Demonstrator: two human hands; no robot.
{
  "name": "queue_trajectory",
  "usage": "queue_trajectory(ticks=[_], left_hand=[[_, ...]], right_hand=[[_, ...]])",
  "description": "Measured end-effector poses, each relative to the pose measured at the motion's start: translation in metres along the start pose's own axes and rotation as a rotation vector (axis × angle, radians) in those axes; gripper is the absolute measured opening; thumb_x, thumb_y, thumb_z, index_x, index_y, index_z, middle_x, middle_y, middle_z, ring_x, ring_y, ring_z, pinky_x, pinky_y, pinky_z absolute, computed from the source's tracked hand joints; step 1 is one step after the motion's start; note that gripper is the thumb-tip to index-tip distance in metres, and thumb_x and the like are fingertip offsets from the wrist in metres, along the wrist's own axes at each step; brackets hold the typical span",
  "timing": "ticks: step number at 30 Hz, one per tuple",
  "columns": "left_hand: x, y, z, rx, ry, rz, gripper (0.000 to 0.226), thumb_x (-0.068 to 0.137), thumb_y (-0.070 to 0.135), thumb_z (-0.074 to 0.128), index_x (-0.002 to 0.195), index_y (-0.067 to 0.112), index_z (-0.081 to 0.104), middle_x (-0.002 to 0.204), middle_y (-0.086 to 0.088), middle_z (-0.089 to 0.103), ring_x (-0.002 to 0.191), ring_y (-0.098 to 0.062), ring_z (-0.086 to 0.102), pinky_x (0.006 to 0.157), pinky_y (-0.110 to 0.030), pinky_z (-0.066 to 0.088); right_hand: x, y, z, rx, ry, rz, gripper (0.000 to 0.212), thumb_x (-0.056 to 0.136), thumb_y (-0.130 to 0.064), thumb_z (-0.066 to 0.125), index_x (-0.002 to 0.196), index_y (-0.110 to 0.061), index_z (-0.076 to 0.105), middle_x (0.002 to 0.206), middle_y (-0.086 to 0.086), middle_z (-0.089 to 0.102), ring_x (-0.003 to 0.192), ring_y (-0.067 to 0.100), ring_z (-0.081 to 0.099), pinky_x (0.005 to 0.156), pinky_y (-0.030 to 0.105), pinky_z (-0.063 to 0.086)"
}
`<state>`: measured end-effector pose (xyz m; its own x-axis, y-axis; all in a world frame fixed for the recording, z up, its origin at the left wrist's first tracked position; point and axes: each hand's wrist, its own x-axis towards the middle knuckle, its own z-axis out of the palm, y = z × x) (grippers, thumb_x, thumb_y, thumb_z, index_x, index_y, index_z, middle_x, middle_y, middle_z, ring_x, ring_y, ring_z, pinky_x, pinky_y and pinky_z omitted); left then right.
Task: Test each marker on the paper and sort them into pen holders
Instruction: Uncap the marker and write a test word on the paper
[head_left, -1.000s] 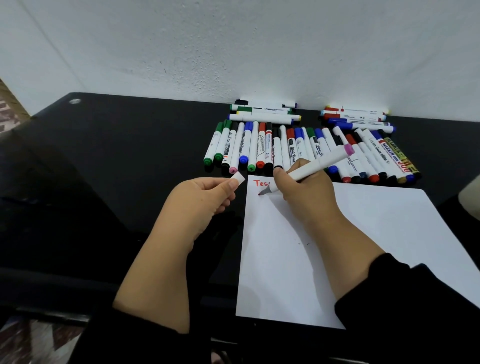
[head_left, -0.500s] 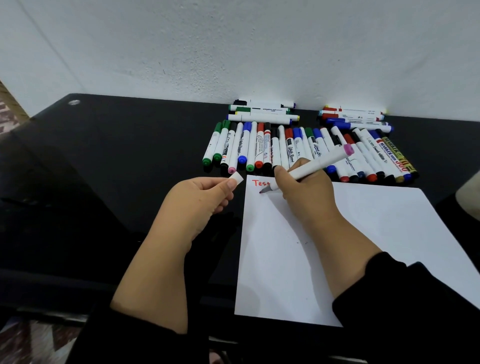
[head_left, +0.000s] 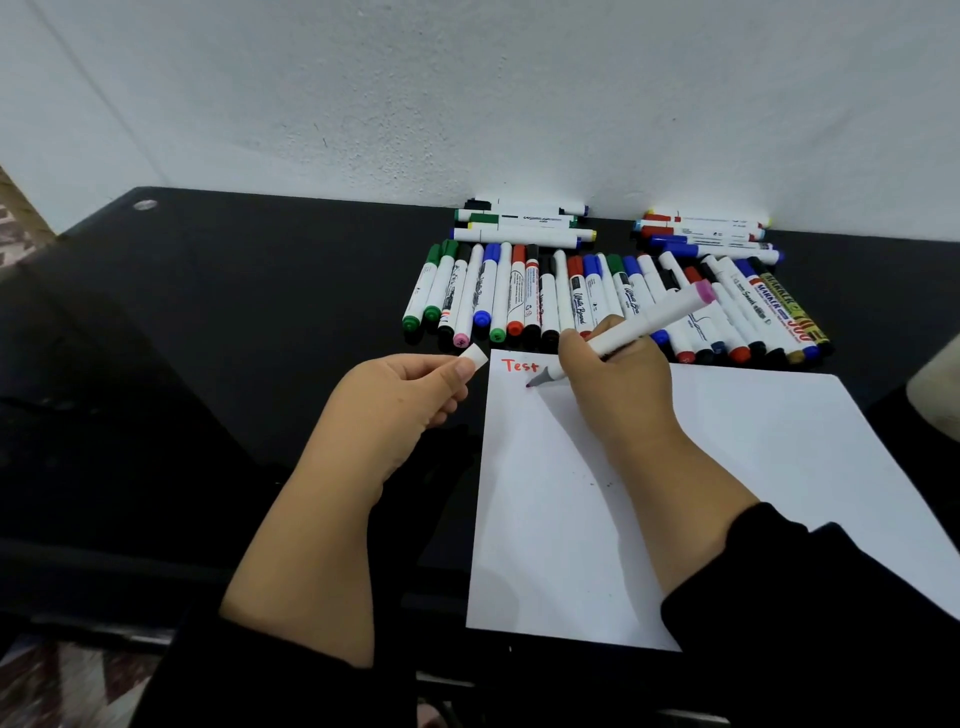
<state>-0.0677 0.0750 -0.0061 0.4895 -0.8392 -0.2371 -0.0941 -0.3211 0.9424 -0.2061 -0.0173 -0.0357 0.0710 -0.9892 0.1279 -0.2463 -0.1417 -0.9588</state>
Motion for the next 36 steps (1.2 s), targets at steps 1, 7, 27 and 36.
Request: queue_trajectory(ticks=[1, 7, 27, 36], left_hand=[[0.000, 0.000, 0.000, 0.002, 0.000, -0.001, 0.012, 0.087, 0.027, 0.062, 0.075, 0.029, 0.064, 0.078, 0.005, 0.068, 0.075, -0.008, 0.060, 0.077, -0.023, 0.052], [0.000, 0.001, 0.001, 0.022, -0.010, -0.015, 0.011, 0.087, 0.026, 0.062, 0.076, 0.029, 0.063, 0.080, 0.004, 0.068, 0.079, -0.010, 0.061, 0.080, -0.025, 0.052], [-0.005, 0.004, 0.007, 0.114, -0.090, -0.003, 0.008, 0.085, 0.030, 0.065, 0.083, 0.037, 0.068, 0.081, 0.008, 0.069, 0.075, -0.006, 0.058, 0.078, -0.024, 0.051], [-0.009, 0.009, 0.009, 0.176, -0.075, 0.060, 0.010, 0.085, 0.030, 0.064, 0.090, 0.037, 0.069, 0.080, 0.007, 0.067, 0.076, -0.011, 0.056, 0.077, -0.030, 0.051]], right_hand=[[0.000, 0.000, 0.000, 0.005, 0.011, 0.001, 0.036, 0.085, -0.011, 0.057, 0.056, -0.016, 0.036, 0.043, -0.010, 0.042, 0.040, 0.001, 0.037, 0.040, 0.011, 0.028], [0.000, -0.003, -0.002, 0.028, 0.043, 0.014, 0.035, 0.088, -0.010, 0.056, 0.059, -0.016, 0.035, 0.053, -0.004, 0.039, 0.039, 0.000, 0.038, 0.039, 0.009, 0.029], [-0.005, -0.014, -0.005, 0.480, -0.199, 0.096, 0.035, 0.091, -0.009, 0.057, 0.060, -0.014, 0.042, 0.042, -0.004, 0.043, 0.041, 0.009, 0.033, 0.043, 0.020, 0.030], [-0.006, -0.014, -0.005, 0.487, -0.356, 0.146, 0.022, 0.081, -0.011, 0.070, 0.069, -0.015, 0.052, 0.044, -0.006, 0.042, 0.041, 0.009, 0.029, 0.042, 0.020, 0.027]])
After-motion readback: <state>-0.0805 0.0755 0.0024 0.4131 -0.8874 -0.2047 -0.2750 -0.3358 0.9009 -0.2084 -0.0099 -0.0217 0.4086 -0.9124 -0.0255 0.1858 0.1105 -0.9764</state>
